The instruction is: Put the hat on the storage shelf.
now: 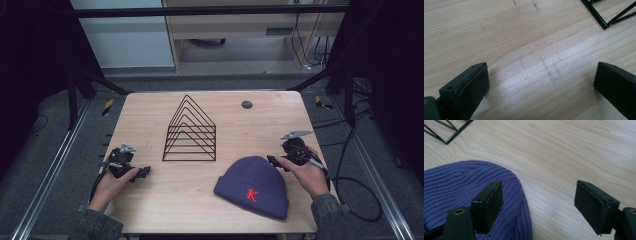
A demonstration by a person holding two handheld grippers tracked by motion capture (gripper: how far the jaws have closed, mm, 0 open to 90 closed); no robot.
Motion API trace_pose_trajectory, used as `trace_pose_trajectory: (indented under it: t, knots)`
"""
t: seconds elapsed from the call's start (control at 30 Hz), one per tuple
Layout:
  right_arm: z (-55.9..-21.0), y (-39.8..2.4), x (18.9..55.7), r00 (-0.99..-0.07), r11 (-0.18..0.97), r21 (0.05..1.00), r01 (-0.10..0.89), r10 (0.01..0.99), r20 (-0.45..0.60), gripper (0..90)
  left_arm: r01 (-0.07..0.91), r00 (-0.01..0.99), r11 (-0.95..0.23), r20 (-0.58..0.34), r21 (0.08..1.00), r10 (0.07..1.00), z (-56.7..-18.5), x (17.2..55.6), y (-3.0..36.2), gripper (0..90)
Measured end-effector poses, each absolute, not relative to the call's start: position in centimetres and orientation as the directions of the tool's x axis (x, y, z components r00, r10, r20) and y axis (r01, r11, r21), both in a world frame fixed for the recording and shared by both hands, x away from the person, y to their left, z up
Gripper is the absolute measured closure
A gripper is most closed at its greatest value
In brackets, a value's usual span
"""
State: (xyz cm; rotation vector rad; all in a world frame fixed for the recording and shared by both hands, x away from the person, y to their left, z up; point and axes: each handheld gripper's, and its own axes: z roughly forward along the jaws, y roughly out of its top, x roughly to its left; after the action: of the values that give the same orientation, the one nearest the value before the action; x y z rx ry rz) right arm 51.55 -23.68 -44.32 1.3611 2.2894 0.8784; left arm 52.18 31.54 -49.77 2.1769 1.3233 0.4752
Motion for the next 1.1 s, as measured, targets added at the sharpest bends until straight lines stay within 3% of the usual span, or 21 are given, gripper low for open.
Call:
trace_pose_trajectory:
  t: [0.3,0.9,1.1]
  knots:
    - [-45.4,-21.3,52.6,-0.539,0.407,0.603,0.686,0.841,0.046,35.3,0.7,0.457,-0.373,0.018,0.609,0.889,-49.7,52.2,31.5,0.0]
    - [-48.0,-20.6,52.8,-0.518,0.374,0.571,0.731,0.849,0.107,40.9,0.703,0.457,-0.371,0.015,0.606,0.89,-49.7,52.2,31.4,0.0]
    - [-48.1,-20.4,52.7,-0.527,0.37,0.565,0.737,0.838,0.138,53.1,0.702,0.462,-0.375,0.014,0.605,0.887,-49.7,52.3,31.3,0.0]
